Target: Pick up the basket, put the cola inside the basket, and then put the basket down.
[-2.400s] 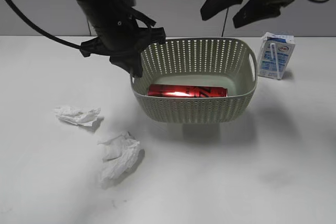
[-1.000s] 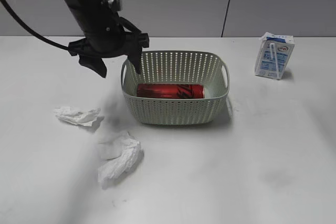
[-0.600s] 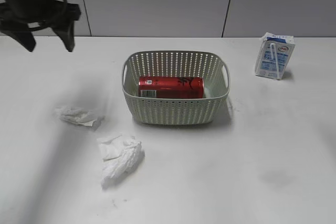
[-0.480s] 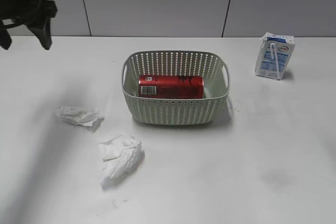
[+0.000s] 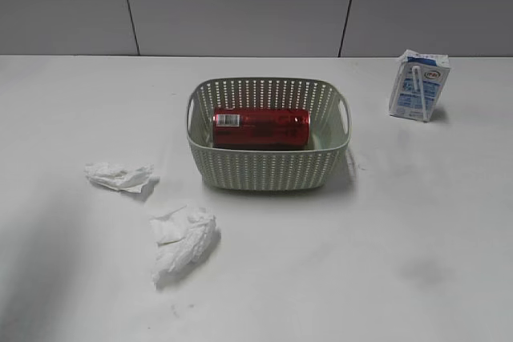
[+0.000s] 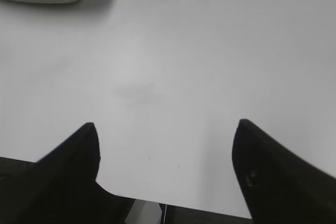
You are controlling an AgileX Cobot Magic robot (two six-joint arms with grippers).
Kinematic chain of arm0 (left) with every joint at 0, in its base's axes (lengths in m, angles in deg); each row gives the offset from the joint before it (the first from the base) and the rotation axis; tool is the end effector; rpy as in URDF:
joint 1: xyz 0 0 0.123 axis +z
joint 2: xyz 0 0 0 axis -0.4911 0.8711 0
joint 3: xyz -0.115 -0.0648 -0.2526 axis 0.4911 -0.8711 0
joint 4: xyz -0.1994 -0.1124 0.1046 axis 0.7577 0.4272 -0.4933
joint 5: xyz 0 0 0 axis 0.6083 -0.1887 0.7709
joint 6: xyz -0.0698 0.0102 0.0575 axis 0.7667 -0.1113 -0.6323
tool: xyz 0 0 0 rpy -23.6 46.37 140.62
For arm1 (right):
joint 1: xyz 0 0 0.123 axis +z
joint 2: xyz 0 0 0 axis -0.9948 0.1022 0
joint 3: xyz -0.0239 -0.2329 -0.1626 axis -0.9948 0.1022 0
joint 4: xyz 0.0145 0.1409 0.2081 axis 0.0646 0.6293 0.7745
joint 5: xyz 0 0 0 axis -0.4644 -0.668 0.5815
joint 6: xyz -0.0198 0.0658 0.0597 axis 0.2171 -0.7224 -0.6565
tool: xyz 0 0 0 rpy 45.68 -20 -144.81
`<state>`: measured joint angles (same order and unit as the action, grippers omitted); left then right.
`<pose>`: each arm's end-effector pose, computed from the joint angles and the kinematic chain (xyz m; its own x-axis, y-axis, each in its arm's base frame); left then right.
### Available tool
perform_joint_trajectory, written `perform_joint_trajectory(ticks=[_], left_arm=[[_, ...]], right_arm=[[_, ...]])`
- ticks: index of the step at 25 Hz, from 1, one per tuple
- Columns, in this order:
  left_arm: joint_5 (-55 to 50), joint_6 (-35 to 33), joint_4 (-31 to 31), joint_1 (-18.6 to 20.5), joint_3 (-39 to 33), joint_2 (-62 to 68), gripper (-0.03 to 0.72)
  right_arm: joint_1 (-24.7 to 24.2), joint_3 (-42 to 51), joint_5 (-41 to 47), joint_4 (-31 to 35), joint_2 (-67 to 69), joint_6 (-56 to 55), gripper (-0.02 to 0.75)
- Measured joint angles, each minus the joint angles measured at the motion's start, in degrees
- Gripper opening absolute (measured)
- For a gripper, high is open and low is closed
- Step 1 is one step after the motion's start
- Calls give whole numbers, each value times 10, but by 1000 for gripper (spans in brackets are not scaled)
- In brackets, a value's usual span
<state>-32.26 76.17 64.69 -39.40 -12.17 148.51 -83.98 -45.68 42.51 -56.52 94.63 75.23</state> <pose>0.2506 -0.0474 0.2966 -0.9570 0.1271 -0.2609 0.1437 0.9886 -0.0455 0.1534 0.0145 0.3225 -0.8471 -0.0652 -0.5273 -0.1381 0.9853 0.1001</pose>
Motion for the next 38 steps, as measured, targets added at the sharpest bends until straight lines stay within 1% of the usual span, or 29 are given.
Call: perform_joint_trajectory(ticks=[4,8,14,21,24,29,33,38], left_arm=[[39,-1,24,0,-120,-115,588],[65,-1,30,0,-220,-231,588],[74,-1,28,0,-315,-399,586],[66,-1,19,0,-327,-573,585],[63,-1,-2,0,-327,-651,582],[52,-4,-42,0,-337,-768,557],[46,-5,-45,0,-339,-785,544],[46,-7,-32,0,-340,-786,543]], right_arm=[[0,84,-48,-1,-75,1,592],[0,157,-81,-2,-149,2,592],[0,230,-83,-2,-244,9,592],[0,245,-71,-3,-348,12,592],[0,245,-71,-3,-395,12,592],[0,246,-70,-3,-466,12,592],[0,248,-69,-2,-516,12,592],[0,248,-68,-3,-522,12,592]])
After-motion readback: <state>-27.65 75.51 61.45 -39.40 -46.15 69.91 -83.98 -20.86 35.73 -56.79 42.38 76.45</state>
